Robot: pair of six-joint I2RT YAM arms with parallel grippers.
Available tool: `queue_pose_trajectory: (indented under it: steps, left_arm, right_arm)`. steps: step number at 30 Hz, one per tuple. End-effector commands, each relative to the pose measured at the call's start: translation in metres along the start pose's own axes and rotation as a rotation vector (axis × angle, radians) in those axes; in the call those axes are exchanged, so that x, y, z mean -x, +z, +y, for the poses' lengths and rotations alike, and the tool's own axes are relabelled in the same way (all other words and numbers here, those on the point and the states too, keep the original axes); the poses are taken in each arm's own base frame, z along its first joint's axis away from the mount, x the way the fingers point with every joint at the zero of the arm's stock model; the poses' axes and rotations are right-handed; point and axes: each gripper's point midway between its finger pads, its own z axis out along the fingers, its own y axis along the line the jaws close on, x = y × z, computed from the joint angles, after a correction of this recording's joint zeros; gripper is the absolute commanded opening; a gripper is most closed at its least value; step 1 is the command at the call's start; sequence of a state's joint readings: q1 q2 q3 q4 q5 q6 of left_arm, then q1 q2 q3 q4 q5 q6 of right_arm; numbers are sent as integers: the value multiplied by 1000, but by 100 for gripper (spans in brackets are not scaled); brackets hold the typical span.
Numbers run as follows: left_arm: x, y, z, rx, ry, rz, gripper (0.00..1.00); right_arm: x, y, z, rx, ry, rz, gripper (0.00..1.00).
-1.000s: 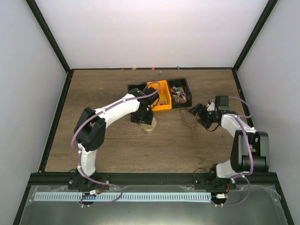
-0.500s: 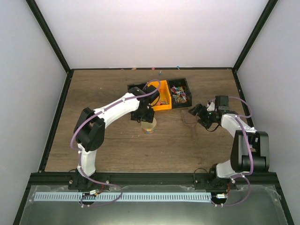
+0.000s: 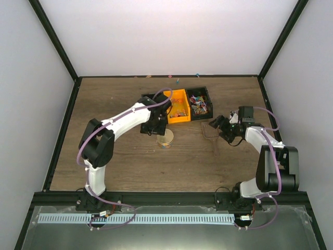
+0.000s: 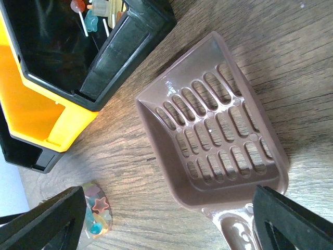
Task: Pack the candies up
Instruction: Move the packing bottle to the center of the board.
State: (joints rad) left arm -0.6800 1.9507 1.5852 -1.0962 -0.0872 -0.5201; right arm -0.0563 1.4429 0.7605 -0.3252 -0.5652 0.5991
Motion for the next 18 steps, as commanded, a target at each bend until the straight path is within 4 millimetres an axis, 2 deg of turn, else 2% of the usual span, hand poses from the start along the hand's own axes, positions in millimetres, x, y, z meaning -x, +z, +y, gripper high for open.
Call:
queue_pose_trajectory:
  steps: [1,6,9,10,11,13,15,16,18]
  left_arm:
    - [3,-4,-1,-14,-1,-28,70]
    - [15,-27,-5,-61,-5,-116,71]
    - [21,-45,-6,-119,3,-234,75]
    - [30,-61,-8,-161,-9,-321,77]
    - [25,-61,-3,-176,-12,-363,80]
    - [26,-82,-1,-244,-8,-523,89]
    - [23,-101,10,-282,-25,-678,95]
    - [20,-105,16,-292,-37,-731,99]
    - [17,-108,26,-301,-63,-816,100]
  right_arm:
    - [9,-11,20,32,-41,-28,89]
    - [10,-13,26,46,-61,-32,89]
    - [8,-13,39,58,-102,-31,89]
    - [7,-13,46,65,-123,-32,89]
    - [6,-14,55,73,-150,-37,89]
    - [3,-17,76,95,-214,-58,89]
    - [4,-28,103,122,-300,-124,89]
    - [3,-35,116,141,-344,-162,89]
    - [2,-46,135,175,-397,-220,89]
